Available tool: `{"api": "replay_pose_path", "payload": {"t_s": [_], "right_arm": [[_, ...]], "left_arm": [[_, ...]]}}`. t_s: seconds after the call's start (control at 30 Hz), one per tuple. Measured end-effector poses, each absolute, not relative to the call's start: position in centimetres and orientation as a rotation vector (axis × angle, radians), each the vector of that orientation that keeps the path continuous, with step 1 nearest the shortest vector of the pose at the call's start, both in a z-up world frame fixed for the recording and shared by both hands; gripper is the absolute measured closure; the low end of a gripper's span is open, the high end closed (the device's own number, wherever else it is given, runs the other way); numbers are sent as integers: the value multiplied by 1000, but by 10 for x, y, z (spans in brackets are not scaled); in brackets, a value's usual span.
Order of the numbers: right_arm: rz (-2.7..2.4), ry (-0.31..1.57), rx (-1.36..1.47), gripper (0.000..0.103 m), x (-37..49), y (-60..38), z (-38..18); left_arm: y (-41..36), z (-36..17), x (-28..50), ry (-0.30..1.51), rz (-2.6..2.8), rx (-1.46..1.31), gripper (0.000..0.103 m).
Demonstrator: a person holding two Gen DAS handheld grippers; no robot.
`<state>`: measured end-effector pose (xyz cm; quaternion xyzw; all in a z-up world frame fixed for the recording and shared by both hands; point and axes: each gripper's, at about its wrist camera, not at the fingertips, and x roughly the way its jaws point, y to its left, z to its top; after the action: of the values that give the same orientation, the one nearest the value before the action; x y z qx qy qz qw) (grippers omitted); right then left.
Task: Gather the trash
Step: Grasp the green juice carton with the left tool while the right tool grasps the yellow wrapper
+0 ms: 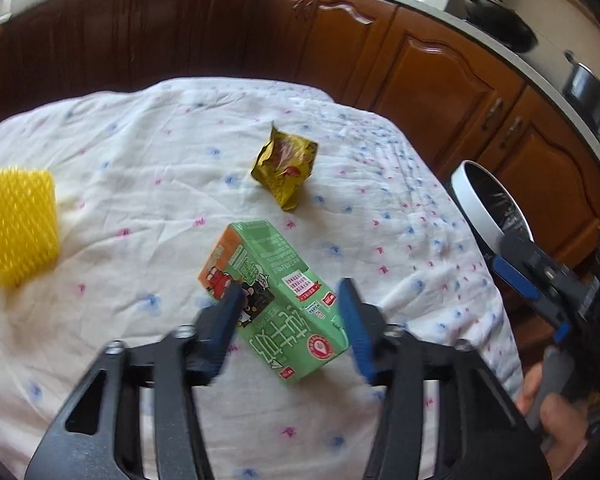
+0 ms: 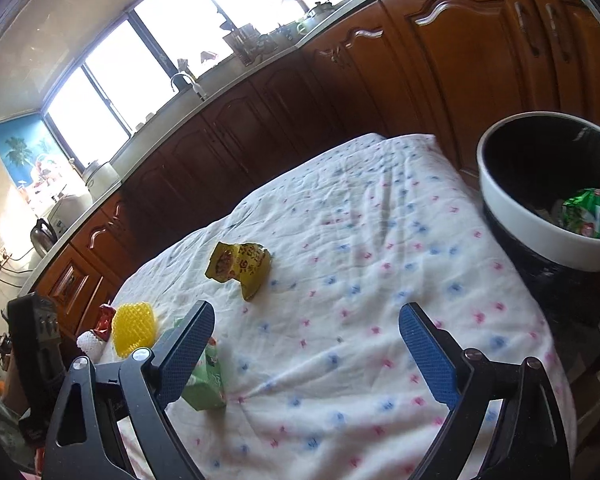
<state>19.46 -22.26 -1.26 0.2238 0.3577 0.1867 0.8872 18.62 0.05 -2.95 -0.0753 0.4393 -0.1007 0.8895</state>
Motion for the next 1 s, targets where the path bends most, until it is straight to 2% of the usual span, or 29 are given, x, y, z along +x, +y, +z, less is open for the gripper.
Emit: {"api": "replay_pose_path", "payload": {"t_s": [0.03, 0.07, 0.2, 0.47, 0.53, 0.57, 0.6, 0.67, 0.77, 0.83, 0.9, 1.0], "right_arm": [[399, 756, 460, 15, 203, -218, -13], [407, 764, 456, 21, 208, -214, -13], [470, 808, 462, 39, 236, -191, -14], [527, 894, 395, 41, 285, -133, -31], [530, 911, 377, 51, 294, -124, -39], [528, 915, 365, 78, 296, -122, -41], [523, 916, 356, 96, 296, -122, -42], [516, 886, 366, 97, 288, -132, -37], [488, 833, 381, 98, 272, -156, -24], [469, 811, 401, 98, 265, -172, -18], [444, 790, 424, 98, 254, -191, -13], [416, 764, 475, 98, 238, -215, -10]], "left_arm": [[2, -27, 185, 903, -223, -145, 76], [5, -25, 185, 898, -239, -136, 80], [20, -26, 185, 914, -282, -162, 82], [52, -27, 175, 935, -305, -227, 87], [55, -28, 174, 944, -304, -244, 86], [55, -28, 173, 949, -303, -251, 82], [56, -28, 173, 954, -304, -260, 78], [54, -30, 172, 970, -301, -278, 50], [48, -31, 170, 971, -288, -273, 43], [43, -31, 169, 975, -286, -273, 34], [35, -31, 169, 972, -281, -260, 33], [24, -31, 170, 964, -265, -251, 25]]}}
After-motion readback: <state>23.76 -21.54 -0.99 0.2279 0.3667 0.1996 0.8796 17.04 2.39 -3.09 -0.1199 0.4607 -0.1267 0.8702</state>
